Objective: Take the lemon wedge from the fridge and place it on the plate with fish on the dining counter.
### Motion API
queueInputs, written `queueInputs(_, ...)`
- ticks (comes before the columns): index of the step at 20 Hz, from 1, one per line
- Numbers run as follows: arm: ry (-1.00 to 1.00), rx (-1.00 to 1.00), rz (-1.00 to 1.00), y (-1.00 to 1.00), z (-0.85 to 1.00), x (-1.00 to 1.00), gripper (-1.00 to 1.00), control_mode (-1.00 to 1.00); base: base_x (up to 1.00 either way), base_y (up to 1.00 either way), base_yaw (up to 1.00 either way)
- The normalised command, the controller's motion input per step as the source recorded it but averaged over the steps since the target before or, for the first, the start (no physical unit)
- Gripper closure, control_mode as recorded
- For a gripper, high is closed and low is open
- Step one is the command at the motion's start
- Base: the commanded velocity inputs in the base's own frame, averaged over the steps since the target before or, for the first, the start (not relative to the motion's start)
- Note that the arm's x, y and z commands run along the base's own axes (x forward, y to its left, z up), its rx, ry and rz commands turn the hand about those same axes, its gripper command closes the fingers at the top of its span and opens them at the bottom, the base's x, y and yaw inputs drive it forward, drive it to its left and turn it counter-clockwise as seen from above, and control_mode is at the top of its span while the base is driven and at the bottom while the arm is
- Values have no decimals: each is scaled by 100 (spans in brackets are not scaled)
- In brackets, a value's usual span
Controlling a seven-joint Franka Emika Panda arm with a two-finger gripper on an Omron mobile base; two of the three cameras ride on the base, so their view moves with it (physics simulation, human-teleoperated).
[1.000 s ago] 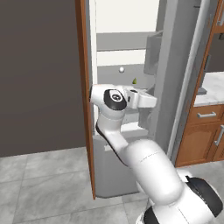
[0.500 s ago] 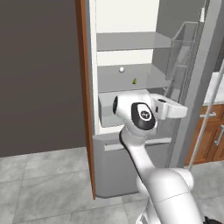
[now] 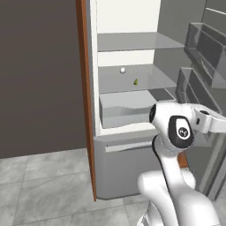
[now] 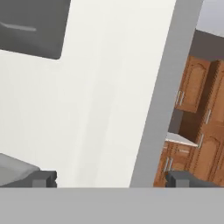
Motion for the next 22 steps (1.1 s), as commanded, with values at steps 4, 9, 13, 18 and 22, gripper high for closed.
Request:
queueInputs(4,0,0,-31,-100,0,-47,-100,-100,0,0,0)
queueInputs(9,-4,2,-9,-70,2,-43,-100,-100,0,0,0)
queueInputs(13,0,-12,26,86,0,-39,-100,-100,0,0,0)
queueInputs(18,0,-2,29,100,40,0,-100,-100,0,0,0)
queueInputs(22,18,24,51,74,18,0,-100,-100,0,0,0)
